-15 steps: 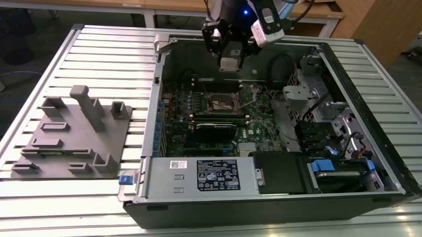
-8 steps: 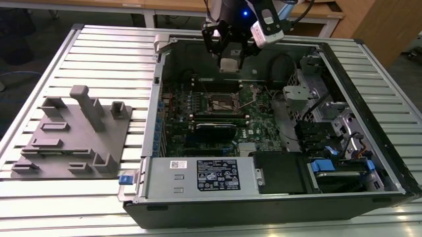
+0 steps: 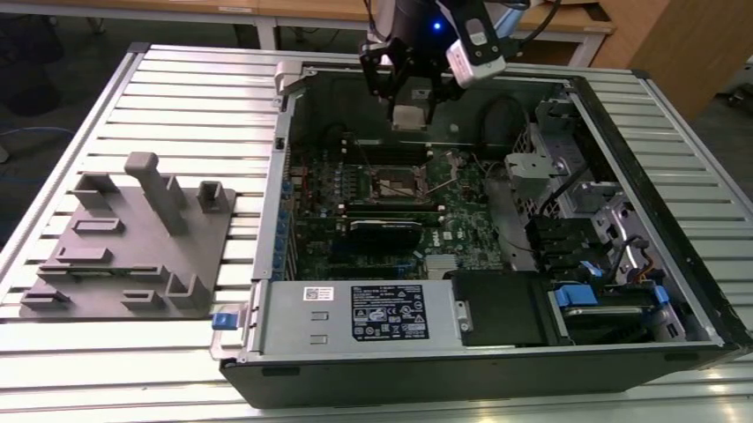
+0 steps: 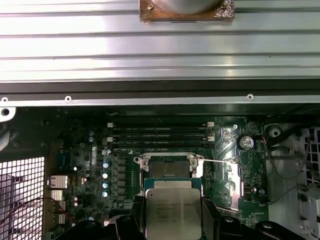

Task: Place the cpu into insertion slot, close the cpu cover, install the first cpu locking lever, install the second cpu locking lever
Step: 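Place the cpu into insertion slot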

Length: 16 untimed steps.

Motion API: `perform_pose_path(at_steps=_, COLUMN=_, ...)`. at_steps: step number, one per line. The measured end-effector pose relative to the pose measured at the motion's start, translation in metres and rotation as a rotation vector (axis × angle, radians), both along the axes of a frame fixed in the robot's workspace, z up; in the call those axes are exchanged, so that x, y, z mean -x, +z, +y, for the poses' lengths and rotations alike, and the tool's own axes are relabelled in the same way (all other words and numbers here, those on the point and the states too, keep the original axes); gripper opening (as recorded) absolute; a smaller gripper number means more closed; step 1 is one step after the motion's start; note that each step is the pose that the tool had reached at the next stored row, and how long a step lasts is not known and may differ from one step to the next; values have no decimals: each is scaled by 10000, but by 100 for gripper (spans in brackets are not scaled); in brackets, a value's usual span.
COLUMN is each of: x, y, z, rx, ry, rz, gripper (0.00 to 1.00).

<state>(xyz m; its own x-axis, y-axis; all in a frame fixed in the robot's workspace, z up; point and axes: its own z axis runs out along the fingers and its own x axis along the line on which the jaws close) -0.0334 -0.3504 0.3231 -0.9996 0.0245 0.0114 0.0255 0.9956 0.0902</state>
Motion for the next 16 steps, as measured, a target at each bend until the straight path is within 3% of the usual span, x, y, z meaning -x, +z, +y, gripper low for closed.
perform_pose_path(at_steps=16, x=33, y=-56, z=0, rx=-6, ry=5, rz=-126, gripper=54)
